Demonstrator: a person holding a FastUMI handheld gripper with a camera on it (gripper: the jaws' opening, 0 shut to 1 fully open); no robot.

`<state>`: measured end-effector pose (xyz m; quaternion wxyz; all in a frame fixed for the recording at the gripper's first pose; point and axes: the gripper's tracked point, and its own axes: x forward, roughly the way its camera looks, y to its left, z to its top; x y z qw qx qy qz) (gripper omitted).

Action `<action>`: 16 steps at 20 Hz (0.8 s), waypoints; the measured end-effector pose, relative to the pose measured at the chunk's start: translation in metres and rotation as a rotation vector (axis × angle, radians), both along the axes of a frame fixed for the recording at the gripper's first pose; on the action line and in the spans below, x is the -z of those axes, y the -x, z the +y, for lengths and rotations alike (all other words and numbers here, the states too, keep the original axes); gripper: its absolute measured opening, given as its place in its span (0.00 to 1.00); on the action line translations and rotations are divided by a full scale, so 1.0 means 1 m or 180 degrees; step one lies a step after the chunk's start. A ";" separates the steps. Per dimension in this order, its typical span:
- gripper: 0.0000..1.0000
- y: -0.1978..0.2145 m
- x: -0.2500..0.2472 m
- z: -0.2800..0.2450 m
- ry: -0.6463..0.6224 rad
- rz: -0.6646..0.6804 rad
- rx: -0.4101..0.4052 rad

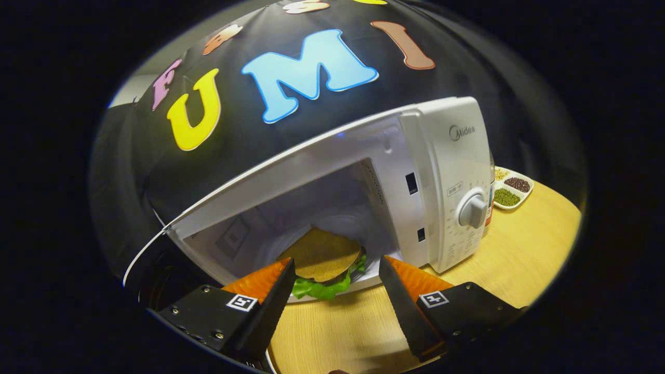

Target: Open the microwave, put the food inside, and close the microwave door.

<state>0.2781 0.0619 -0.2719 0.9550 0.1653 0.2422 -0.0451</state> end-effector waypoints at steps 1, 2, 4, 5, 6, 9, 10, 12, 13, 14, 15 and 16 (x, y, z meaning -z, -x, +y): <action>0.97 0.012 -0.010 0.004 0.0054 -0.0023 -0.0060; 0.98 0.024 -0.021 0.009 0.0091 -0.0069 -0.0130; 0.97 0.049 -0.044 0.020 0.0194 -0.0191 -0.0254; 0.98 0.061 -0.056 0.025 0.0242 -0.0278 -0.0295; 0.97 0.074 -0.066 0.032 0.0259 -0.0343 -0.0347; 0.97 0.111 -0.088 0.058 0.0210 -0.0401 -0.0532; 0.97 0.122 -0.095 0.065 0.0208 -0.0427 -0.0585; 0.97 0.141 -0.106 0.080 0.0233 -0.0477 -0.0694; 0.97 0.151 -0.111 0.086 0.0280 -0.0500 -0.0751; 0.97 0.156 -0.119 0.095 0.0318 -0.0547 -0.0800; 0.97 0.165 -0.127 0.101 0.0349 -0.0604 -0.0860; 0.97 0.174 -0.133 0.111 0.0377 -0.0659 -0.0924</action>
